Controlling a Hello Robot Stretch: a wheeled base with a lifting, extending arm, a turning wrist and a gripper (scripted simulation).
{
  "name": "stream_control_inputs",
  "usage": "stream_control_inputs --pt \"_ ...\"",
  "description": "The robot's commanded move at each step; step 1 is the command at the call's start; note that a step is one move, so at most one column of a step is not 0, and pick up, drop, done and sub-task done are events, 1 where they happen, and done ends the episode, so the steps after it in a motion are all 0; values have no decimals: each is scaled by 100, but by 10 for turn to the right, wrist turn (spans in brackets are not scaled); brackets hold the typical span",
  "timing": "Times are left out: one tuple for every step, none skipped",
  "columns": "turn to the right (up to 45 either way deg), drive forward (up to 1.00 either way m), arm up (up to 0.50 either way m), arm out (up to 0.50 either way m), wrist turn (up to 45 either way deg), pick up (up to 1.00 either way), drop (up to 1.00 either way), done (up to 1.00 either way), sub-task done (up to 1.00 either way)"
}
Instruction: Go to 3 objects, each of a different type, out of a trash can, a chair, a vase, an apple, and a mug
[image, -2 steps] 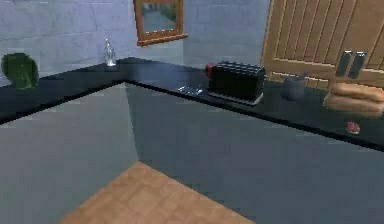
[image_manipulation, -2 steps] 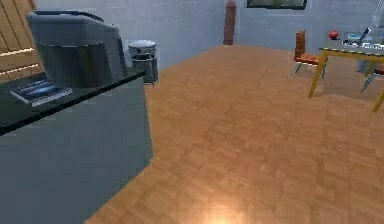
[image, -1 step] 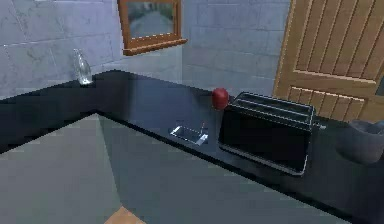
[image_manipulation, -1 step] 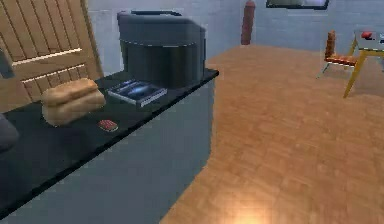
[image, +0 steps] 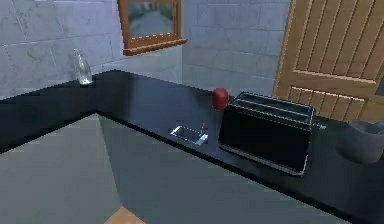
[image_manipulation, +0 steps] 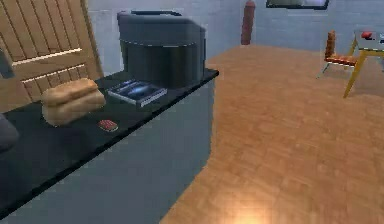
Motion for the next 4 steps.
stream_control_inputs --pt "-450 0 0 0 0 0 0 0 0" --pt "-90 0 0 0 0 0 0 0 0" --pt "0 50 0 0 0 0 0 0 0" --pt "0 0 0 0 0 0 0 0 100"
